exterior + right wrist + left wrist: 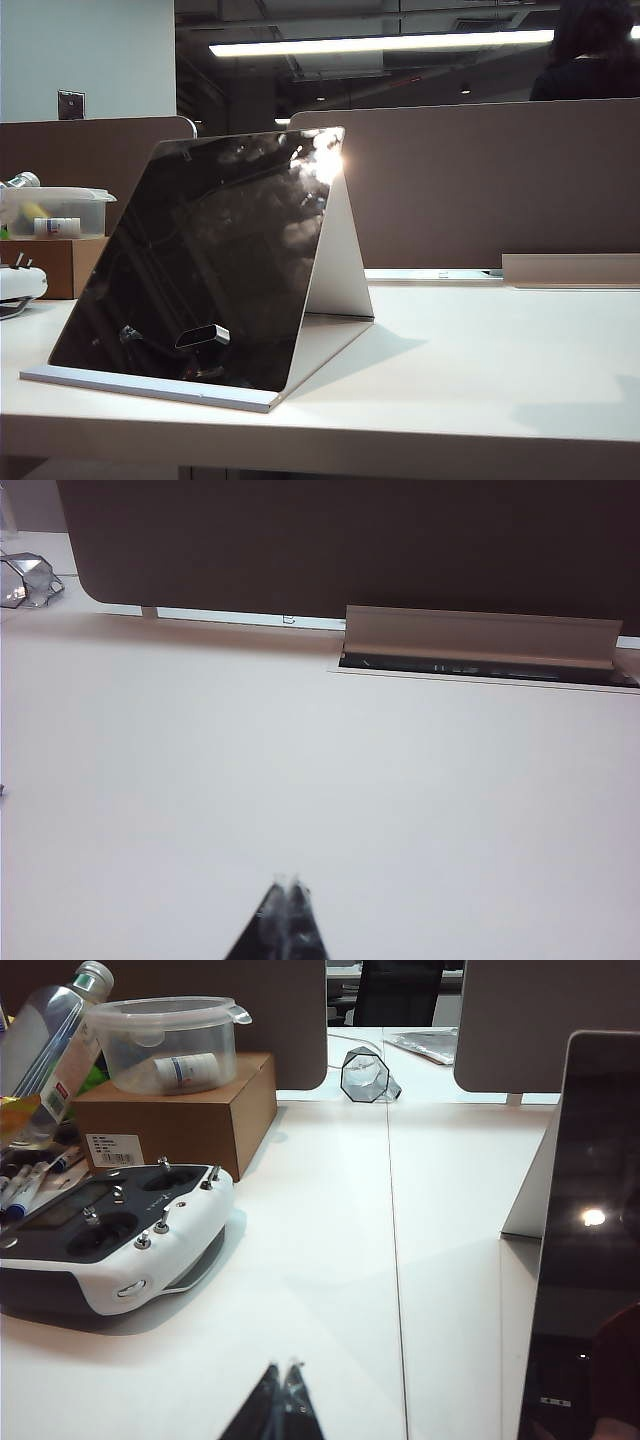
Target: Push the center of the mirror on the table forward to move it for a short distance.
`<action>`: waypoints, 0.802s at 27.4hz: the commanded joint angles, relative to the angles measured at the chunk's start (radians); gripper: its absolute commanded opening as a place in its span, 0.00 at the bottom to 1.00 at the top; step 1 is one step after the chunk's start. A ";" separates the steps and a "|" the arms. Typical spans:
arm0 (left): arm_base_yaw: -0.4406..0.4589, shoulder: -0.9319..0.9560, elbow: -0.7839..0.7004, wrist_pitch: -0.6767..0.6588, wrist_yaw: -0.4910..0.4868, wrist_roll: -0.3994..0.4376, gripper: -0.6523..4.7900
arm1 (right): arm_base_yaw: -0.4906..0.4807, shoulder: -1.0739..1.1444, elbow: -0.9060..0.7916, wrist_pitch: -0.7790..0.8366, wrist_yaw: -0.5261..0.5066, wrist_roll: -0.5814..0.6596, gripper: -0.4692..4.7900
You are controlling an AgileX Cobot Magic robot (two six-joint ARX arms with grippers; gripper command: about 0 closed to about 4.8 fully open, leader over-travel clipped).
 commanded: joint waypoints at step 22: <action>-0.090 0.001 0.011 0.129 0.588 -0.438 0.11 | 0.840 0.077 -0.004 0.014 0.000 0.001 0.08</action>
